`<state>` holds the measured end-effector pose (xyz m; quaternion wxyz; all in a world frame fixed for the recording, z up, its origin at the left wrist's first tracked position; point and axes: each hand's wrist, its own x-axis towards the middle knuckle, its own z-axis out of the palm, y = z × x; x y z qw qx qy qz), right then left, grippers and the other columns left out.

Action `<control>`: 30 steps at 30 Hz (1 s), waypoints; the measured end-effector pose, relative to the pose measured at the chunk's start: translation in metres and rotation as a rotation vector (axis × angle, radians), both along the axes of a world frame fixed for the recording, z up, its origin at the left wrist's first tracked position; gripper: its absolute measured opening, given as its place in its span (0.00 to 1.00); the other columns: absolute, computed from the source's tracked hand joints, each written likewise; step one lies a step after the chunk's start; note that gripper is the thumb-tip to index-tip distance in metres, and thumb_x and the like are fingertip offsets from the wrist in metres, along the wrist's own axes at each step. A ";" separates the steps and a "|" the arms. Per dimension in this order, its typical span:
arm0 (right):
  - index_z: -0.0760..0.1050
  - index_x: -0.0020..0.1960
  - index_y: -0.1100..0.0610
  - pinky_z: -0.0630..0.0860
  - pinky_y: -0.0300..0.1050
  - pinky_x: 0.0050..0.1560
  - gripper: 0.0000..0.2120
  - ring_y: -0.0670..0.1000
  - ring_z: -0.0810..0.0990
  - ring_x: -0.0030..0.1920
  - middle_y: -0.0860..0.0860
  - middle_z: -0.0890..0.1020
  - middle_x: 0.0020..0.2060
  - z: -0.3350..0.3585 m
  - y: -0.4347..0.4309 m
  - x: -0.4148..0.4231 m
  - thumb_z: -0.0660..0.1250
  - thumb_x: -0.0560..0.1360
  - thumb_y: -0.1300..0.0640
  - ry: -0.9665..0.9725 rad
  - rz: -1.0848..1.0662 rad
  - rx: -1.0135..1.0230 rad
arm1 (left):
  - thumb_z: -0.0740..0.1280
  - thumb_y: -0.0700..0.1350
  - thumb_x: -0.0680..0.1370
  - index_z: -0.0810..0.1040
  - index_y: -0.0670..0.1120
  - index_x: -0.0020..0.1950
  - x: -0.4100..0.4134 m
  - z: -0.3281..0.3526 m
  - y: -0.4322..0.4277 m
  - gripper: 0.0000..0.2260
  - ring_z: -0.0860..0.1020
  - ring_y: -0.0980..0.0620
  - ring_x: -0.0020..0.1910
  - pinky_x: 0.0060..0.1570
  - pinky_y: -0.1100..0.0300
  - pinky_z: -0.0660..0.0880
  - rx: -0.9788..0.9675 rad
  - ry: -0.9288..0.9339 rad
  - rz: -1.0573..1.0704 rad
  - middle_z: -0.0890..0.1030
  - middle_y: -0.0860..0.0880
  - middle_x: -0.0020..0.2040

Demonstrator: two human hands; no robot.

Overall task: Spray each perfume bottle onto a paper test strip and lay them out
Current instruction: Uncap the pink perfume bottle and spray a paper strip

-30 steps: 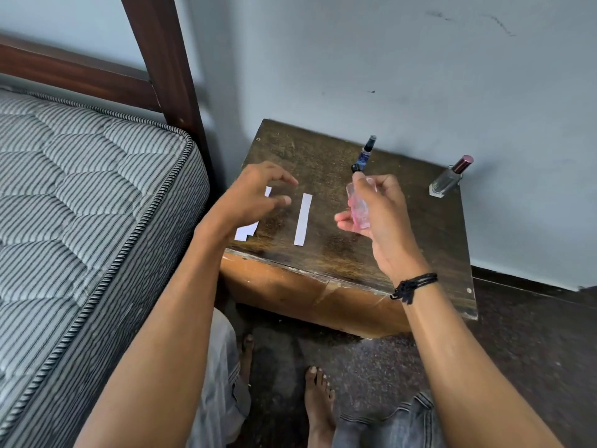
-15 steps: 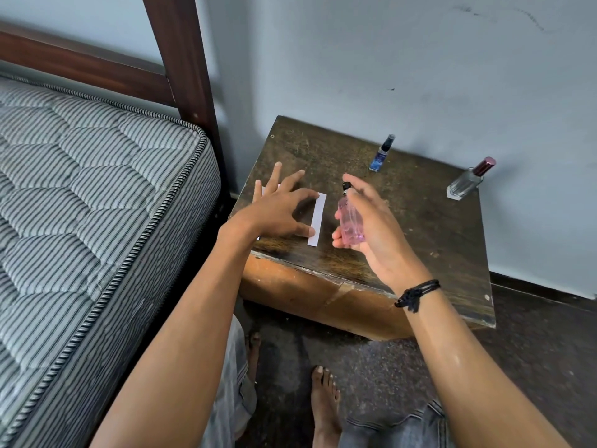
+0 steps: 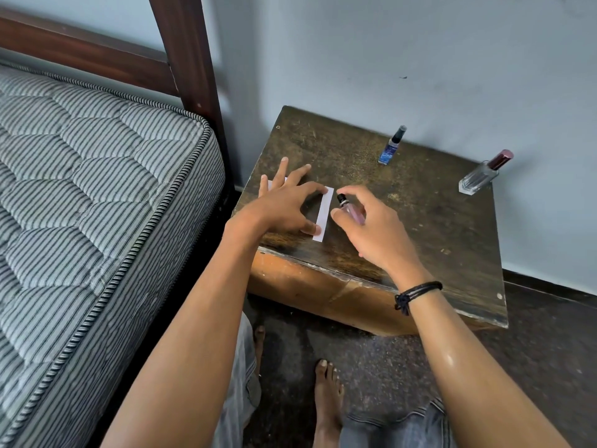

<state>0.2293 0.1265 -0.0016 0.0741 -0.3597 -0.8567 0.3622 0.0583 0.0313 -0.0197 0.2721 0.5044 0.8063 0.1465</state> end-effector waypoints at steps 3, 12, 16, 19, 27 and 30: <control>0.70 0.68 0.38 0.77 0.51 0.52 0.17 0.50 0.79 0.55 0.43 0.77 0.55 -0.003 0.001 0.000 0.65 0.80 0.44 -0.065 0.098 0.115 | 0.76 0.54 0.72 0.66 0.62 0.74 0.000 0.001 0.000 0.34 0.29 0.46 0.77 0.74 0.36 0.32 0.008 -0.019 0.001 0.44 0.54 0.82; 0.70 0.69 0.42 0.79 0.53 0.48 0.18 0.56 0.79 0.52 0.49 0.76 0.60 -0.015 -0.001 -0.004 0.66 0.80 0.46 -0.079 0.212 0.269 | 0.76 0.55 0.71 0.66 0.63 0.74 -0.002 0.002 -0.001 0.34 0.28 0.44 0.77 0.74 0.38 0.32 -0.015 -0.025 -0.002 0.43 0.53 0.82; 0.70 0.68 0.43 0.79 0.55 0.45 0.17 0.57 0.80 0.46 0.49 0.74 0.54 -0.018 -0.002 -0.006 0.64 0.80 0.45 -0.075 0.232 0.330 | 0.77 0.55 0.71 0.65 0.63 0.75 -0.004 0.003 -0.001 0.35 0.28 0.43 0.77 0.74 0.38 0.31 -0.032 -0.041 -0.005 0.42 0.54 0.82; 0.71 0.68 0.44 0.78 0.53 0.41 0.17 0.57 0.79 0.43 0.49 0.72 0.51 -0.020 -0.002 -0.007 0.64 0.81 0.46 -0.084 0.245 0.377 | 0.77 0.55 0.71 0.65 0.63 0.75 -0.004 0.003 0.000 0.35 0.28 0.43 0.77 0.74 0.38 0.32 -0.037 -0.040 -0.005 0.42 0.53 0.82; 0.72 0.67 0.46 0.70 0.48 0.35 0.16 0.59 0.76 0.39 0.49 0.71 0.49 -0.022 -0.003 -0.008 0.64 0.80 0.47 -0.100 0.243 0.431 | 0.77 0.56 0.70 0.66 0.64 0.74 -0.006 -0.001 0.000 0.35 0.28 0.43 0.77 0.75 0.38 0.32 -0.020 -0.056 0.006 0.43 0.53 0.82; 0.71 0.67 0.47 0.72 0.49 0.34 0.16 0.60 0.77 0.39 0.50 0.70 0.49 -0.022 -0.004 -0.009 0.64 0.80 0.47 -0.123 0.250 0.446 | 0.77 0.56 0.70 0.66 0.64 0.74 -0.007 -0.002 0.000 0.35 0.28 0.43 0.77 0.74 0.38 0.32 -0.020 -0.049 0.000 0.43 0.53 0.82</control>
